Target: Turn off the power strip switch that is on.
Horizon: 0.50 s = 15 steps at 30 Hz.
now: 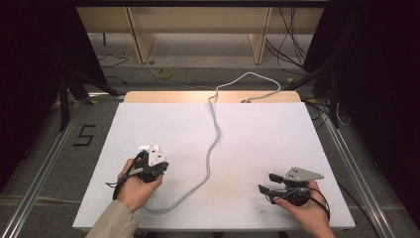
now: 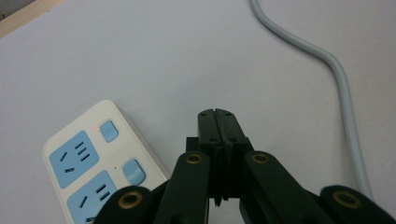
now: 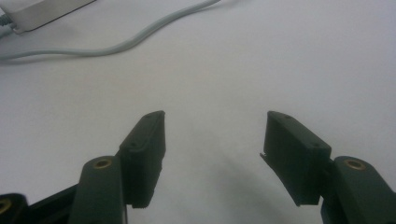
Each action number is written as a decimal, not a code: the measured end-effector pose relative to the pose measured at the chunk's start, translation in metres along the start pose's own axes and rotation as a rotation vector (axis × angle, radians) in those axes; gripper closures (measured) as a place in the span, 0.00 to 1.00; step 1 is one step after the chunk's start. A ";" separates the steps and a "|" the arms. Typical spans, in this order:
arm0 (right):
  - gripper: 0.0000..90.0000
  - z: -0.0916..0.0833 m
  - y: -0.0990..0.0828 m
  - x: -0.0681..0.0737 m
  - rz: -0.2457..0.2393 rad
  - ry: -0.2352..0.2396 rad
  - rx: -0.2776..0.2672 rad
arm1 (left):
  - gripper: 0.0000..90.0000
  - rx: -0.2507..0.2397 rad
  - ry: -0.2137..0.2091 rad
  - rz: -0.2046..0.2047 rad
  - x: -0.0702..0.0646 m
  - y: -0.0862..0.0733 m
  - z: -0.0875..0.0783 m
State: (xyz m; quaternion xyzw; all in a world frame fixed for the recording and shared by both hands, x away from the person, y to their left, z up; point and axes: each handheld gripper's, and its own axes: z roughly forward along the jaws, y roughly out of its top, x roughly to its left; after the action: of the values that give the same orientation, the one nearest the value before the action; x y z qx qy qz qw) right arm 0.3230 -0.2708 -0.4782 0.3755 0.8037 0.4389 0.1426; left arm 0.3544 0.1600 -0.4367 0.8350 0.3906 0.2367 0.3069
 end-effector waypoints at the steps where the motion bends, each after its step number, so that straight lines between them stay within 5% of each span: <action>1: 0.44 0.000 0.000 0.000 0.000 0.000 0.000 | 1.00 0.003 0.001 0.000 0.001 0.000 0.000; 15: 0.44 0.000 0.000 0.000 0.001 0.001 0.001 | 1.00 0.005 0.022 -0.031 0.011 -0.002 0.000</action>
State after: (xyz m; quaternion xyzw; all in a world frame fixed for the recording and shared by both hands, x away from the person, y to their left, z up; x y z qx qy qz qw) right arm 0.3229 -0.2704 -0.4783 0.3760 0.8039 0.4385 0.1418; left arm 0.3601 0.1697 -0.4360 0.8269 0.4075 0.2402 0.3040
